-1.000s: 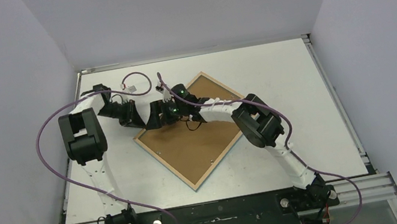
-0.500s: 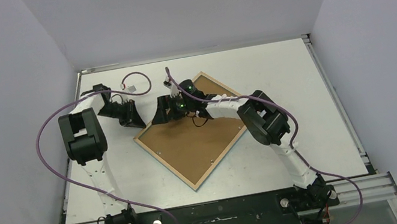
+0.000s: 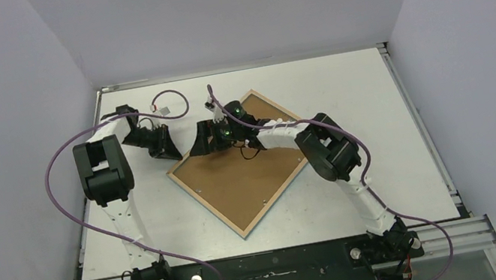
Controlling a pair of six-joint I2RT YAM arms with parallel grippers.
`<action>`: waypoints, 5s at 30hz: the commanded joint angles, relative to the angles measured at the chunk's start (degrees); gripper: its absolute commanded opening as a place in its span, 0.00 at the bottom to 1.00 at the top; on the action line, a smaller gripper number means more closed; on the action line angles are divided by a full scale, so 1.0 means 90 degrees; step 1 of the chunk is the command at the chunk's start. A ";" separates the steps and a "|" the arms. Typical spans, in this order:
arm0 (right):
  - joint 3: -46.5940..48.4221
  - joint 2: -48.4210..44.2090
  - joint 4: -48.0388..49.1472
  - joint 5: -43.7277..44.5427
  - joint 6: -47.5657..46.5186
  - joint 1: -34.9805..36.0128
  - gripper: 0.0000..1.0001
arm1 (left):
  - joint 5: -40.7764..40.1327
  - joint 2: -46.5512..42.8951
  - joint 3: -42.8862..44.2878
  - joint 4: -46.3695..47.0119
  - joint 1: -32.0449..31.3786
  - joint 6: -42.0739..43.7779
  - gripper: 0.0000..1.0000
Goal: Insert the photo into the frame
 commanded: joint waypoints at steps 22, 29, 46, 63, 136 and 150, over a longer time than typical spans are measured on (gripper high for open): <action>0.0123 0.0291 0.0653 -0.0214 0.0373 0.0296 0.90 | 0.0087 -0.0144 -0.0014 0.0180 -0.0076 0.0010 0.03; 0.0191 0.0363 0.0591 -0.0041 0.0384 0.0284 0.90 | 0.0115 -0.0151 -0.0030 0.0171 -0.0071 0.0015 0.03; 0.0388 0.0479 0.0564 0.0473 0.0357 0.0294 0.91 | 0.0234 -0.0166 -0.0261 0.0230 -0.0083 -0.0042 0.02; -0.0076 0.0096 0.0537 0.1526 0.0263 0.0582 0.92 | 0.0273 -0.0310 -0.0735 0.0362 -0.0218 -0.0083 0.02; 0.0067 0.0108 0.0012 -0.0095 -0.0758 -0.1751 0.96 | -0.0080 0.1699 0.2869 0.1360 -0.1653 -0.2071 0.22; -0.0348 -0.0223 0.0153 -0.0117 -0.0657 -0.1559 0.96 | -0.0080 0.1608 0.2754 0.1360 -0.1652 -0.2055 0.20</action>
